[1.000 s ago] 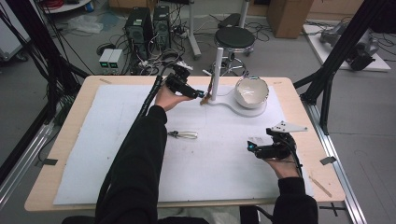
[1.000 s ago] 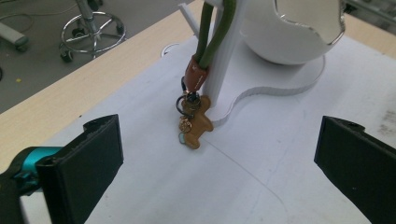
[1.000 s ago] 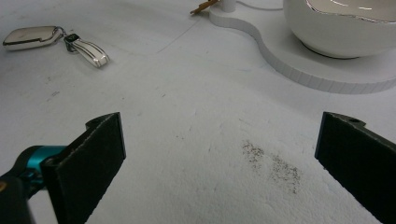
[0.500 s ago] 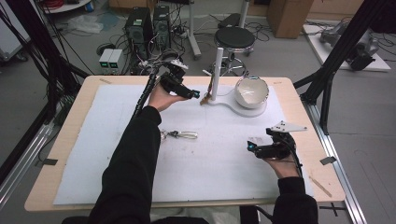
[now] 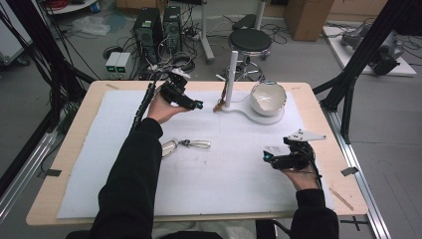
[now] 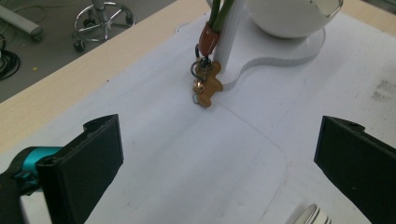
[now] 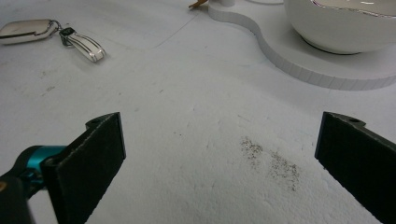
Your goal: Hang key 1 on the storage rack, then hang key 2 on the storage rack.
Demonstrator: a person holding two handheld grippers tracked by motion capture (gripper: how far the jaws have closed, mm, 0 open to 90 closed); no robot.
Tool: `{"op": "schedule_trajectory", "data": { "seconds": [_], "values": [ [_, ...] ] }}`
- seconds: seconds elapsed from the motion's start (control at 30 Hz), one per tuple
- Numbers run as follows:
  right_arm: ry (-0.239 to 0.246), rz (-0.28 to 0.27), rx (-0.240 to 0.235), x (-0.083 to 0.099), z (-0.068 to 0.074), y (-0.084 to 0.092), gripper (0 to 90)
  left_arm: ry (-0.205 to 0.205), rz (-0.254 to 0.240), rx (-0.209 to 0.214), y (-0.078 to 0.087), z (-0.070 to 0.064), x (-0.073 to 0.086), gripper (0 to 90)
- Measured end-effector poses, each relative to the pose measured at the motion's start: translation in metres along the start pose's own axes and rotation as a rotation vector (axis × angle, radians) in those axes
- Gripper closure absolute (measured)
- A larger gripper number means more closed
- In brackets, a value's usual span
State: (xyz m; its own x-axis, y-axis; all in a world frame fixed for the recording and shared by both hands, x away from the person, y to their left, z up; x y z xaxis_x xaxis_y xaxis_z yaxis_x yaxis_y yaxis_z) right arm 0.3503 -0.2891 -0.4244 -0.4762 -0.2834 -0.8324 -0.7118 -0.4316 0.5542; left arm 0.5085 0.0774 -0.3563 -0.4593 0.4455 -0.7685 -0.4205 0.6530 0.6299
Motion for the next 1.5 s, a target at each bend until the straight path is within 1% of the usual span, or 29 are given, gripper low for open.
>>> {"op": "schedule_trajectory", "data": {
  "seconds": [0.1,0.13,0.23,0.33,0.5,0.67,0.77,0.97,1.07,1.3,1.43,1.5],
  "values": [
    [-0.002,0.001,0.000,0.000,0.000,0.000,0.8,-0.001,0.005,-0.005,0.004,0.000,0.007,1.7],
    [-0.002,0.001,0.000,0.000,0.000,0.000,0.8,0.005,0.006,-0.007,0.006,0.000,0.010,1.7],
    [-0.001,0.004,0.001,0.000,0.000,0.000,0.8,0.001,0.015,-0.011,0.012,0.001,0.018,1.7],
    [0.000,0.004,0.002,0.000,0.000,0.000,0.8,0.004,0.021,-0.005,0.017,0.002,0.026,1.7],
    [0.000,0.005,0.007,0.001,0.000,0.001,0.8,0.001,0.028,-0.006,0.024,0.002,0.036,1.7],
    [0.002,0.011,0.008,0.002,0.000,0.000,0.8,0.008,0.044,0.013,0.027,0.000,0.047,1.7],
    [0.004,0.013,0.010,0.002,0.000,0.000,0.8,0.009,0.062,0.013,0.027,0.000,0.053,1.7],
    [0.004,0.014,0.011,0.002,0.000,0.000,0.8,0.020,0.083,0.019,0.030,-0.001,0.067,1.7],
    [0.006,0.013,0.010,0.002,0.000,0.000,0.8,0.019,0.098,0.020,0.030,-0.002,0.076,1.7],
    [0.004,0.018,0.009,0.002,0.001,-0.001,0.8,0.015,0.122,0.047,0.025,-0.008,0.093,1.7],
    [0.009,0.018,0.010,0.002,0.001,-0.001,0.8,-0.007,0.133,0.074,0.019,-0.012,0.098,1.7],
    [0.011,0.019,0.011,0.003,0.001,-0.001,0.9,-0.031,0.144,0.087,0.016,-0.013,0.100,1.7]
  ]
}}
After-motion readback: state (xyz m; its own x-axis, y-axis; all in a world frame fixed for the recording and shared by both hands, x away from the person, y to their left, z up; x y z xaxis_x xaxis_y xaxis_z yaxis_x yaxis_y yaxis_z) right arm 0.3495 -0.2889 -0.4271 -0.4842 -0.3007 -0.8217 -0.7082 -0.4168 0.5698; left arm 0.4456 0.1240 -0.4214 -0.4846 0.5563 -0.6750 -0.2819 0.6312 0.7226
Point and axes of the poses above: each handheld gripper's, and its own axes: y roughly backward along the jaws, x roughly out of its underside, z roughly to its left, the point moved 3 cm from there along -y, roughly forward along the jaws, and after that the axes turned 5 degrees about x, right-handed, at the moved point
